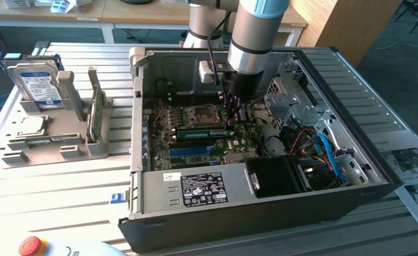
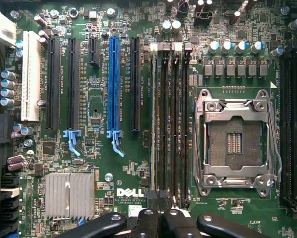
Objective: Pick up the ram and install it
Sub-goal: 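Press down the ram until it locks into place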
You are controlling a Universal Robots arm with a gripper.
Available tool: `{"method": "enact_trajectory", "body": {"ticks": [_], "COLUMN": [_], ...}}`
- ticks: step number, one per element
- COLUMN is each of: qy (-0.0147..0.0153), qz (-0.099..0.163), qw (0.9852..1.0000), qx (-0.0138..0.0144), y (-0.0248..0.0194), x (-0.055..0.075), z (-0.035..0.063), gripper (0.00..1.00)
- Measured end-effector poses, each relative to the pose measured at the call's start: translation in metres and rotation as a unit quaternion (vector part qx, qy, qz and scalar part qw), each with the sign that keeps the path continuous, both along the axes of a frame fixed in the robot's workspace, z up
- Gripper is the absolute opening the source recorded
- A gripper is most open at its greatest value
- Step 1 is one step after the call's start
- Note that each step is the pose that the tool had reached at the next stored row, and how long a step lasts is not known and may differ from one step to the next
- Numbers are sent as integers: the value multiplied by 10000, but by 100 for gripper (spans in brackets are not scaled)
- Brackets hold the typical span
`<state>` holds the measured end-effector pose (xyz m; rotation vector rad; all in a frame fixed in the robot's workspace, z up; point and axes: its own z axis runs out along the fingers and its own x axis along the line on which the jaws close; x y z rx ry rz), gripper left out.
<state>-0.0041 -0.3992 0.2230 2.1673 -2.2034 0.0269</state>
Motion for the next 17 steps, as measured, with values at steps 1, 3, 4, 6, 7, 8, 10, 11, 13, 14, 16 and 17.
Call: {"method": "enact_trajectory", "body": {"ticks": [1, 3, 4, 6, 7, 8, 10, 11, 13, 14, 16, 17], "qy": [0, 0, 0, 0, 0, 0, 1, 0, 2, 3, 4, 7], "qz": [0, 0, 0, 0, 0, 0, 0, 0, -1, -1, 0, 0], "qw": [10000, 10000, 10000, 10000, 10000, 10000, 10000, 10000, 10000, 10000, 10000, 10000], "qx": [0, 0, 0, 0, 0, 0, 2, 3, 5, 2, 1, 1], "y": [0, 0, 0, 0, 0, 0, 1, 1, 1, 1, 0, 0], "x": [0, 0, 0, 0, 0, 0, 0, 0, 0, -1, 0, 0], "z": [-1, -2, -3, -3, -3, -4, -3, -2, 9, 21, 46, 60], "gripper": [10, 10, 10, 10, 10, 10, 10, 10, 10, 10, 10, 10]}}
